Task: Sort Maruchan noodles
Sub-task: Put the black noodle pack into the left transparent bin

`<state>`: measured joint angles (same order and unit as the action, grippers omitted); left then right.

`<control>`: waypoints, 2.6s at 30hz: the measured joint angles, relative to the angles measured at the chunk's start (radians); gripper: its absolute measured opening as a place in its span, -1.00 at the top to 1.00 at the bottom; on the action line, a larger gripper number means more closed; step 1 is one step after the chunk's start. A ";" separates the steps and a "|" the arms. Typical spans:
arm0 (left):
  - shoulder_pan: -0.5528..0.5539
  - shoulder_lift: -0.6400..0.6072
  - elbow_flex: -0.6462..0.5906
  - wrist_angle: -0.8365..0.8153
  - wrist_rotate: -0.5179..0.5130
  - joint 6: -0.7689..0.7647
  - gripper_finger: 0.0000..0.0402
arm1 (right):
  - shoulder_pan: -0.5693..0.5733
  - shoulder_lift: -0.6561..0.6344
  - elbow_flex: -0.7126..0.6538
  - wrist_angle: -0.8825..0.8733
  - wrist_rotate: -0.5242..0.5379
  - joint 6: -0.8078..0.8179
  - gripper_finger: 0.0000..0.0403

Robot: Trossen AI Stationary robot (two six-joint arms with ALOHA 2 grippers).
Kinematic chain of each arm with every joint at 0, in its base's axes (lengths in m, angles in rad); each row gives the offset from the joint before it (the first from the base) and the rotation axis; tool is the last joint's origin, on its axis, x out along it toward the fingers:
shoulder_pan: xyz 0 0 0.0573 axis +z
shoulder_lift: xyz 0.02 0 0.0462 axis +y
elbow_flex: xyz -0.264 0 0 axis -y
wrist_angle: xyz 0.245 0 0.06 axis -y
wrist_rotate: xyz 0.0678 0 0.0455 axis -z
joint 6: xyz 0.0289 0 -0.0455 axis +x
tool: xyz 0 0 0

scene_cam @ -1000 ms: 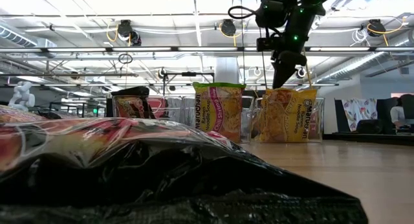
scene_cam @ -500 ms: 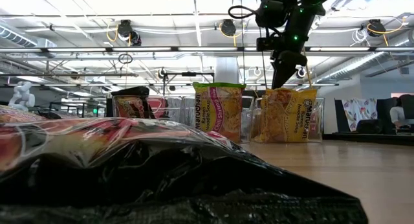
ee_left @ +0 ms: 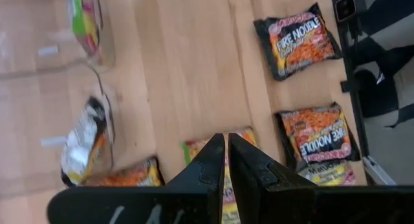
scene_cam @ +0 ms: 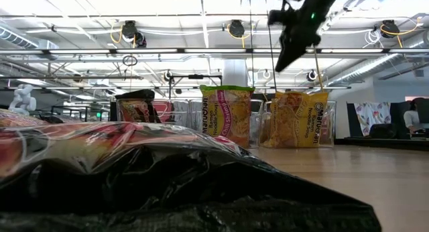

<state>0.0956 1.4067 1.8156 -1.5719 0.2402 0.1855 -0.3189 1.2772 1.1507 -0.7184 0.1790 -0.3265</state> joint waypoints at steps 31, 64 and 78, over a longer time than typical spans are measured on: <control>-0.187 0.001 -0.391 0.476 -0.007 -0.248 0.87 | 0.448 -0.200 0.000 0.003 0.002 0.255 0.70; -0.225 0.357 -0.418 0.637 0.054 -0.188 0.67 | 0.458 -0.200 0.000 0.012 0.003 0.255 0.70; -0.238 0.536 -0.418 0.831 0.190 -0.232 0.67 | 0.458 -0.200 0.000 0.012 0.002 0.255 0.70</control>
<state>-0.1425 1.9429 1.3975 -0.7408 0.4300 -0.0467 0.1394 1.0771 1.1511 -0.7067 0.1814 -0.0711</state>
